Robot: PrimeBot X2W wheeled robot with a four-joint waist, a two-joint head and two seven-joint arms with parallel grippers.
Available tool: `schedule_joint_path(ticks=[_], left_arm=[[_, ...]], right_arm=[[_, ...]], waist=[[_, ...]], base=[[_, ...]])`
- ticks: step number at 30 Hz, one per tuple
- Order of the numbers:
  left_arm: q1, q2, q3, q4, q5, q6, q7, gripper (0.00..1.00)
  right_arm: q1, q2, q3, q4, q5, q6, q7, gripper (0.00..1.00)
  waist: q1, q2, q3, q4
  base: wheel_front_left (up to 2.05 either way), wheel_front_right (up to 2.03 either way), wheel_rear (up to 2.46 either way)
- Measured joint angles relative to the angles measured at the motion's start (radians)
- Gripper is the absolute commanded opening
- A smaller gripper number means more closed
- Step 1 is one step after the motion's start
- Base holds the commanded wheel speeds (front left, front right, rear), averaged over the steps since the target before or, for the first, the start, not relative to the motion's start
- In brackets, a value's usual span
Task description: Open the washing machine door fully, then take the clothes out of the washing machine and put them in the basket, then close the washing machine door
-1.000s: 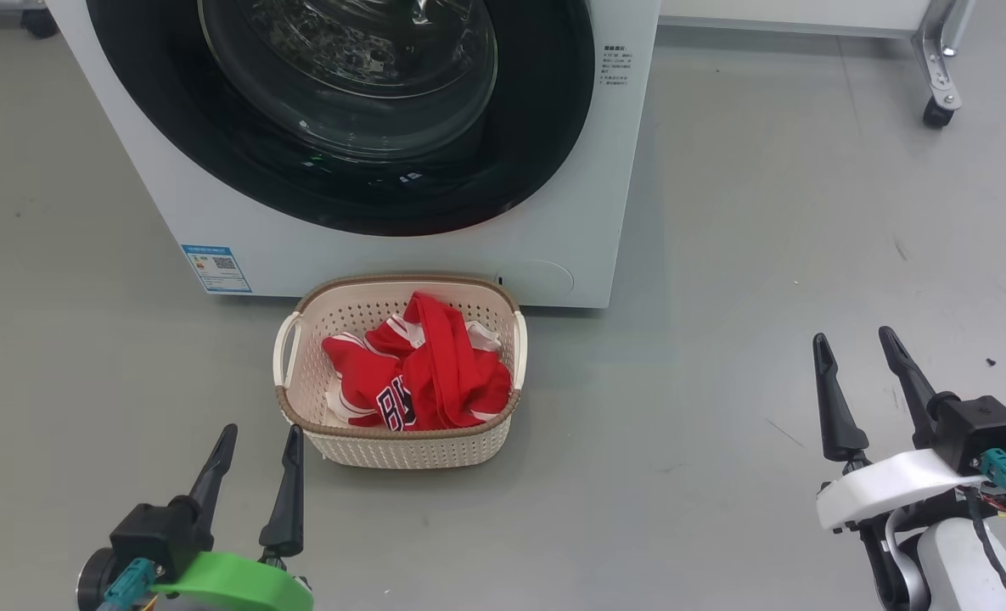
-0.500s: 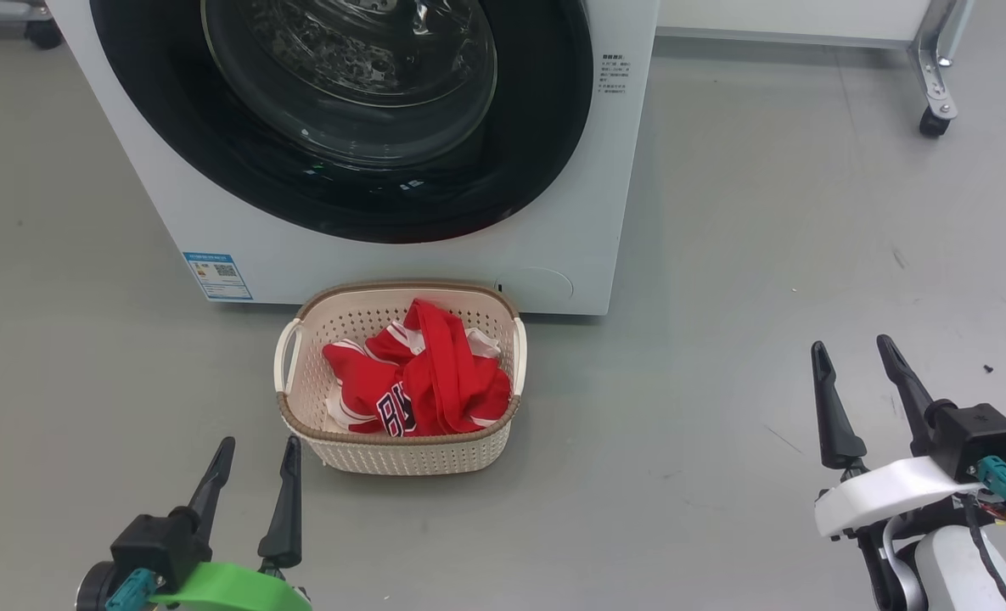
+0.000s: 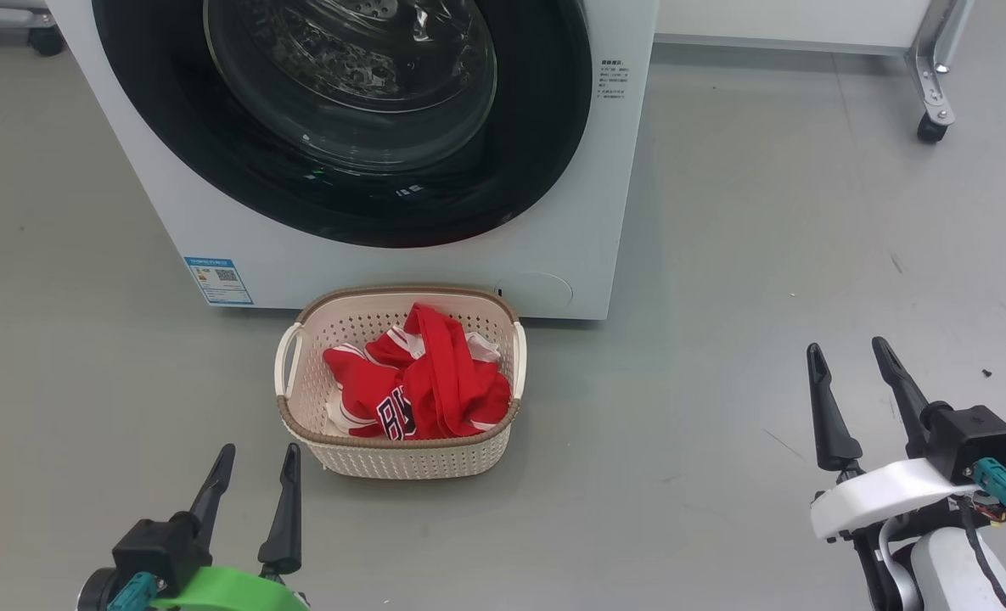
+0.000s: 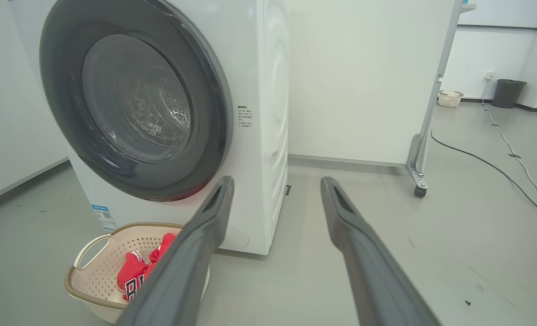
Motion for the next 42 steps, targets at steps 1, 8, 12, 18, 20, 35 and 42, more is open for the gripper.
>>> schedule_joint_path(ticks=[1,8,12,18,20,35,42], left_arm=[[0.0,0.0,0.0,0.001,0.0,0.0,0.0,1.0],[0.004,0.0,0.0,0.005,0.0,0.0,0.0,1.0],[0.005,0.0,0.0,0.006,0.0,0.0,0.0,1.0],[0.015,0.0,0.002,0.012,-0.003,0.0,0.0,1.0],[0.015,-0.001,0.002,0.015,-0.005,0.0,0.0,0.0],[0.035,-0.01,0.001,0.038,-0.087,0.0,0.012,0.0],[0.034,-0.01,0.012,0.037,-0.175,0.0,0.037,0.0]], right_arm=[[0.0,0.001,0.0,0.0,0.0,0.0,0.0,1.0],[0.007,0.01,-0.003,0.0,-0.01,0.004,0.0,1.0],[0.016,0.012,-0.004,0.002,-0.01,0.006,0.0,1.0],[0.017,0.013,-0.006,0.003,-0.016,0.012,0.0,1.0],[0.018,0.015,-0.007,0.007,-0.018,0.012,0.0,0.0],[0.038,0.037,-0.042,0.062,0.059,0.013,0.037,0.0],[0.03,0.041,-0.065,0.074,0.156,0.021,0.069,0.0]], waist=[[0.0,0.0,-0.001,0.0],[0.0,0.0,-0.003,0.001],[0.0,0.0,-0.004,0.002],[0.0001,0.0001,0.001,0.003],[0.0001,0.0,0.002,0.003],[0.0001,0.0,0.0,-0.004],[0.0001,0.0,-0.001,-0.008]], base=[[0.0,0.0,0.0],[0.0,0.0,0.0],[0.0,0.0,0.0],[0.0,0.0,0.0],[0.0,0.0,0.0],[0.0,0.0,0.0],[0.0,0.0,0.0]])
